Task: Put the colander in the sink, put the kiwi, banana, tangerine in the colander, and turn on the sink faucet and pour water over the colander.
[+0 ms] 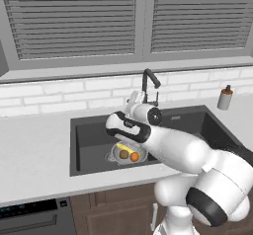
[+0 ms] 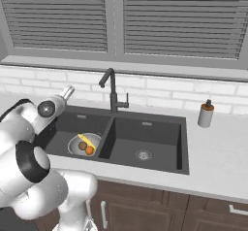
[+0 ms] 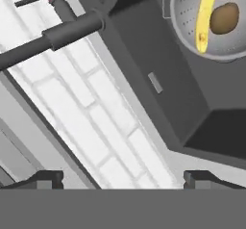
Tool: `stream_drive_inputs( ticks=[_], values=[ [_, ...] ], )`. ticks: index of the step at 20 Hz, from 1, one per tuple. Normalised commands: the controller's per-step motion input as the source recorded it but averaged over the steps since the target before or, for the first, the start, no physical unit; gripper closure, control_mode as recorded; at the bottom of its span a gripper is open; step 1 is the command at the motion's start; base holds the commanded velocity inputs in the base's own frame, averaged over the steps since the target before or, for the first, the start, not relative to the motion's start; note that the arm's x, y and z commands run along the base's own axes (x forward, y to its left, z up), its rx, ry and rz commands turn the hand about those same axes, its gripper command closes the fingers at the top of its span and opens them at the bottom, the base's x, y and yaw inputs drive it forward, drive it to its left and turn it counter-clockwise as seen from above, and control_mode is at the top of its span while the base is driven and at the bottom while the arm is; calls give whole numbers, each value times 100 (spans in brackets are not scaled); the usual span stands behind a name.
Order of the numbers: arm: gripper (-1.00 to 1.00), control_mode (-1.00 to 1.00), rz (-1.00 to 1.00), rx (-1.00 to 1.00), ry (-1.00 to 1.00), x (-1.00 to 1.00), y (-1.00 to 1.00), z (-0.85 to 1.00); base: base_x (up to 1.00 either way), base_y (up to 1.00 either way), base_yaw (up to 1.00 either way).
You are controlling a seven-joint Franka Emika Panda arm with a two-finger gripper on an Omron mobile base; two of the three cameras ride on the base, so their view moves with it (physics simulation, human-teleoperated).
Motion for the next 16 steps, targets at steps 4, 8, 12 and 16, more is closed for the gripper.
stream_drive_inputs(
  ticks=[4,8,12,16],
  values=[
    [-100,-100,39,-31,0,-47,1,100,0,0,0],
    [-100,-100,35,-28,0,-54,0,96,0,0,0],
    [-100,-100,23,-19,-18,-85,-33,34,0,0,0],
    [-100,-100,15,-3,-44,-64,-88,0,0,0,0]
  ],
)
